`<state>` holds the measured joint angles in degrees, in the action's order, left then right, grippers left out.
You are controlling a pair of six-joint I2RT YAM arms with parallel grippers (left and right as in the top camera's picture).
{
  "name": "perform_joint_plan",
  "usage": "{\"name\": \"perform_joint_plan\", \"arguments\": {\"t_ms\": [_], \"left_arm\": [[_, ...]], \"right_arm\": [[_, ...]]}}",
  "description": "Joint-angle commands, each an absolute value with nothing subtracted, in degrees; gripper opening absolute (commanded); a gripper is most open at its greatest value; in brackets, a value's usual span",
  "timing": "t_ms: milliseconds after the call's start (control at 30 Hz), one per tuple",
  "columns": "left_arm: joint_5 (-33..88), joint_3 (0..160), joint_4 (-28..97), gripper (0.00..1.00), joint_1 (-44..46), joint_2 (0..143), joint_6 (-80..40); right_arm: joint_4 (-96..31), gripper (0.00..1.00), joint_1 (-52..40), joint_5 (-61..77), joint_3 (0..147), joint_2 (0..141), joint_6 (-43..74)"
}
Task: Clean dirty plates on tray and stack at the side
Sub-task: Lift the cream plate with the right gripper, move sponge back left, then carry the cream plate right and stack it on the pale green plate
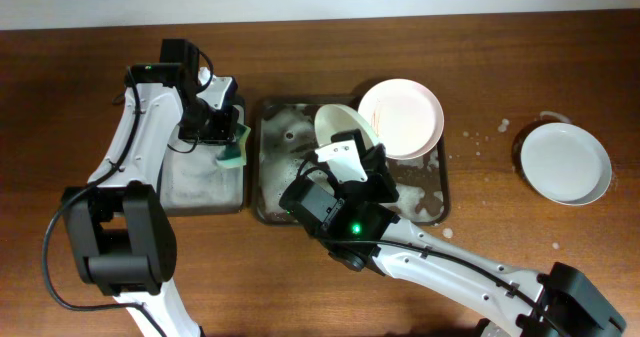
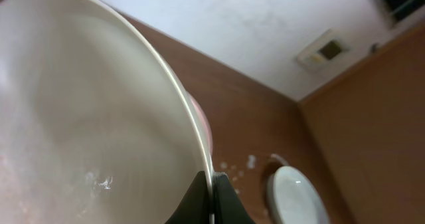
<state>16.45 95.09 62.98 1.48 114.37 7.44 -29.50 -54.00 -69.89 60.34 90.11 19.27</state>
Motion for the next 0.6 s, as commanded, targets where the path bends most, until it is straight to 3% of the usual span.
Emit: {"name": "perform_joint_plan", "arguments": {"t_ms": [0,100,233,367,433,567], "left_arm": [[16.1,94.8,62.5,0.0,1.3,113.2,6.7],[16.1,94.8,62.5,0.0,1.3,113.2,6.7],[16.1,94.8,62.5,0.0,1.3,113.2,6.7],[16.1,94.8,62.5,0.0,1.3,113.2,6.7],[16.1,94.8,62.2,0.0,1.3,113.2,6.7],[16.1,94.8,62.0,0.0,1.3,113.2,6.7]], "right_arm": [[-29.1,0.04,-54.1,-62.2,60.9,90.1,20.0],[-29.2,0.04,-52.3,-59.7,61.0,88.9,21.7],[-29.2,0.04,-42.7,-35.5,61.1,82.2,23.0],[-31.2,0.04,-19.3,8.7,61.1,80.6,22.9],[-32.7,0.04,-8.1,19.8,61.1,80.8,22.7],[-33.0,0.04,8.0,24.0,61.1,80.8,24.1]]}}
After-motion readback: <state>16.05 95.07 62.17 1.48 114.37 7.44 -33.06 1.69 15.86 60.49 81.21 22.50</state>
